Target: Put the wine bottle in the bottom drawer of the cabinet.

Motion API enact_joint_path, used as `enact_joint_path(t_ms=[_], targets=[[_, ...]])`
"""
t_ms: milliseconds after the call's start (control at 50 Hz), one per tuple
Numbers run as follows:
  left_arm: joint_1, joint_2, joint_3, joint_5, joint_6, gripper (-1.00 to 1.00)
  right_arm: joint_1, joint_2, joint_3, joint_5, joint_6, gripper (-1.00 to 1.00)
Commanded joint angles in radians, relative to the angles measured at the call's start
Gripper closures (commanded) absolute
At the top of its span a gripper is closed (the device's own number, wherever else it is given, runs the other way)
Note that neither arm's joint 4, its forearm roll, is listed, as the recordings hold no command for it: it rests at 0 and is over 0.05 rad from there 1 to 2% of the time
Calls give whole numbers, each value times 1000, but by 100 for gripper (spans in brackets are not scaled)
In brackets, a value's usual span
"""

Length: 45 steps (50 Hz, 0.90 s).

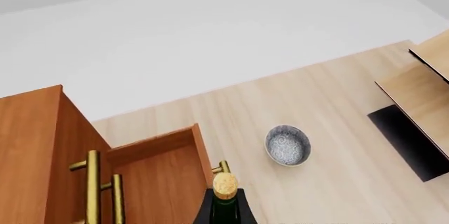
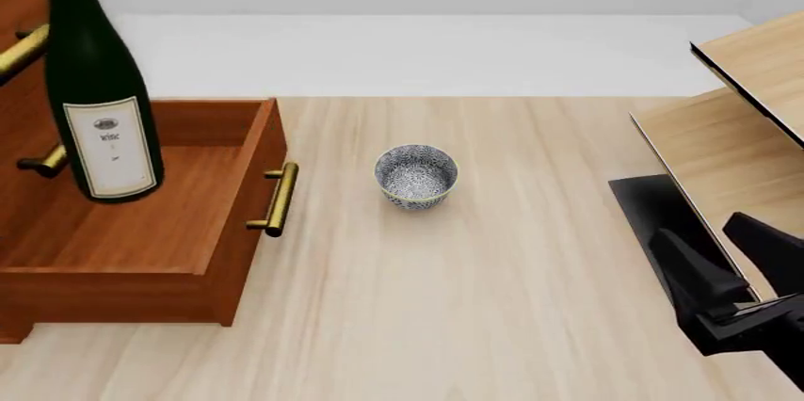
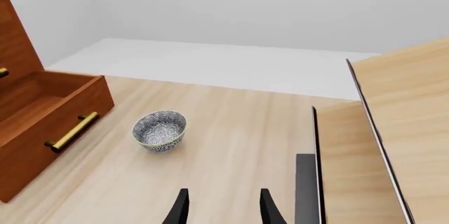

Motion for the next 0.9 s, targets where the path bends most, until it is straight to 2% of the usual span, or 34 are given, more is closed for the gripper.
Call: enact_joint_path(t_ms=[20, 460, 700, 900], targets=[[2, -11, 46, -28, -4, 100, 2, 3, 0, 0, -1, -100], [11, -18, 114, -74, -1, 100, 5, 14, 0, -5, 2, -100], [7, -18, 119, -79, -2, 100, 7, 13, 0, -2, 2, -100], [39, 29, 129, -108, 3, 100, 9, 25, 0, -12, 0, -100]])
